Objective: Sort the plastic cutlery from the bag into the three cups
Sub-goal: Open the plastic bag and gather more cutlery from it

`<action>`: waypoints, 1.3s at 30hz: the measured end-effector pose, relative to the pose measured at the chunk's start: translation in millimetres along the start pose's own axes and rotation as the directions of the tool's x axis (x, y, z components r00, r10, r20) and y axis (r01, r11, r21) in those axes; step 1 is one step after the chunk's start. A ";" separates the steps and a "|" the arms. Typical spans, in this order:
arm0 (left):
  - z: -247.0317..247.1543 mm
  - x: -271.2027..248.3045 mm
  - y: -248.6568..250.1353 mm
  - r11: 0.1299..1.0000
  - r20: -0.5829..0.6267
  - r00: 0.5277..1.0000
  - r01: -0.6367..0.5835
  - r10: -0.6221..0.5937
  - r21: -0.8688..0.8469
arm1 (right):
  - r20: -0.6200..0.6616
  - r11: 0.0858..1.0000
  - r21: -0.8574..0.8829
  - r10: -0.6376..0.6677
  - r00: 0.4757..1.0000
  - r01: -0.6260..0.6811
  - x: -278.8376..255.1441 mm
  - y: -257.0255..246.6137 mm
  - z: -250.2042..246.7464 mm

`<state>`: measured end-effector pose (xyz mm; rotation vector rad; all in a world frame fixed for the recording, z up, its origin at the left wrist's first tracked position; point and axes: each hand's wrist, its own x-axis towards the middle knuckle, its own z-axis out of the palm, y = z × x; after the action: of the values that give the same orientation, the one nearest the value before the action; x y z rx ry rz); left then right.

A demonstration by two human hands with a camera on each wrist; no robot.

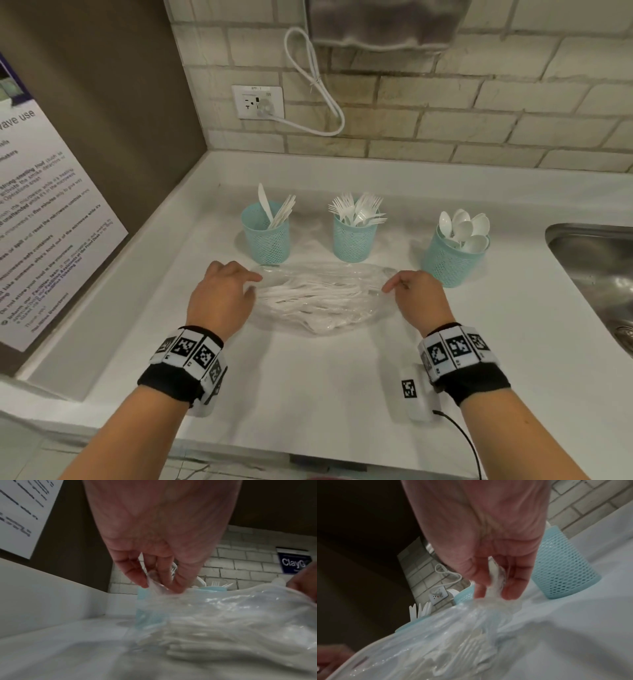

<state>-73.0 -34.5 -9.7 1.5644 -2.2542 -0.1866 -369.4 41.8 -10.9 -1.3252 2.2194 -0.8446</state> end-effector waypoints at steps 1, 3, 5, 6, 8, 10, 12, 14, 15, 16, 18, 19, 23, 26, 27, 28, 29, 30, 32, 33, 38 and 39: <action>1.0 0.6 4.3 1.000 0.021 0.999 0.025 -0.025 -0.007 | -0.029 1.000 -0.015 0.018 0.999 -0.018 -0.7 -4.1 2.1; 2.7 1.1 11.8 0.996 0.130 0.988 0.085 -0.080 -0.038 | -0.058 0.998 -0.028 0.047 0.997 -0.049 -1.6 -9.0 4.9; 3.9 1.4 16.3 0.988 0.206 0.973 0.128 -0.107 -0.090 | -0.046 0.998 -0.052 0.041 0.998 -0.043 -2.2 -9.8 4.9; 4.7 1.5 16.3 0.982 0.226 0.968 0.138 -0.107 -0.129 | -0.042 0.999 -0.044 0.026 0.999 -0.028 -3.0 -10.4 3.2; 5.1 1.8 14.4 0.963 0.233 0.969 0.137 -0.082 -0.232 | -0.044 1.000 0.008 0.001 0.999 -0.001 -4.4 -11.0 -0.3; 4.2 3.3 11.2 0.924 0.214 0.973 0.154 -0.081 -0.349 | -0.062 0.996 0.087 -0.005 0.998 0.010 -6.2 -11.8 -3.8; 2.0 5.2 8.5 0.879 0.196 0.975 0.180 -0.102 -0.441 | -0.082 0.986 0.169 0.016 0.997 -0.002 -7.2 -11.1 -7.9; 0.2 6.5 5.2 0.827 0.170 0.978 0.192 -0.119 -0.528 | -0.101 0.973 0.232 0.046 0.994 -0.021 -5.8 -7.5 -13.3; -0.2 7.0 2.9 0.794 0.157 0.979 0.198 -0.130 -0.575 | -0.099 0.965 0.258 0.069 0.993 -0.041 -4.4 -5.1 -15.9; -1.1 7.4 1.4 0.751 0.149 0.977 0.211 -0.150 -0.626 | -0.085 0.956 0.286 0.090 0.992 -0.062 -3.4 -3.1 -17.6; -1.4 8.0 -1.2 0.635 0.168 0.961 0.273 -0.221 -0.723 | -0.030 0.926 0.359 0.131 0.991 -0.112 -2.3 1.9 -17.7; -0.9 8.1 -0.8 0.567 0.197 0.943 0.319 -0.267 -0.760 | 0.006 0.907 0.393 0.158 0.987 -0.148 -2.6 4.2 -16.7; 3.7 4.4 3.3 0.511 0.252 0.909 0.398 -0.332 -0.762 | 0.055 0.907 0.376 0.184 0.981 -0.191 1.3 9.4 -7.8; 9.1 0.0 3.7 0.768 0.247 0.943 0.327 -0.224 -0.551 | 0.019 0.957 0.254 0.139 0.990 -0.139 2.8 6.3 -5.8; 10.9 -0.7 2.5 0.811 0.288 0.937 0.321 -0.197 -0.489 | 0.012 0.970 0.214 0.119 0.993 -0.119 3.6 7.3 -4.6; 11.0 -0.8 2.3 0.833 0.337 0.923 0.331 -0.187 -0.443 | 0.005 0.980 0.173 0.100 0.995 -0.099 4.4 9.5 -3.1; 11.7 0.0 2.0 0.856 0.368 0.912 0.329 -0.179 -0.398 | 0.002 0.988 0.128 0.087 0.996 -0.087 5.1 11.7 -2.1; 11.4 0.5 3.1 0.892 0.379 0.909 0.308 -0.173 -0.332 | -0.002 0.995 0.066 0.074 0.997 -0.074 5.1 12.9 -1.1; 10.4 -0.8 8.2 0.972 0.301 0.942 0.195 -0.149 -0.130 | -0.063 0.996 -0.082 0.027 0.998 -0.032 2.6 10.6 0.7; 10.5 -1.9 11.7 0.995 0.207 0.974 0.098 -0.091 -0.023 | -0.127 0.991 -0.130 -0.035 0.991 0.018 1.0 7.0 2.2; 22.6 -1.5 28.9 0.930 0.220 0.939 -0.309 0.265 0.199 | -0.027 0.939 -0.176 -0.306 0.952 0.296 -1.1 -14.3 20.2; 26.5 0.6 32.0 0.927 0.267 0.924 -0.329 0.275 0.183 | 0.046 0.936 -0.201 -0.285 0.957 0.288 -0.2 -15.7 24.5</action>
<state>-111.3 -26.2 -23.5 1.3265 -2.7573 -0.0322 -344.1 29.4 -18.0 -1.7812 2.1797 -0.7104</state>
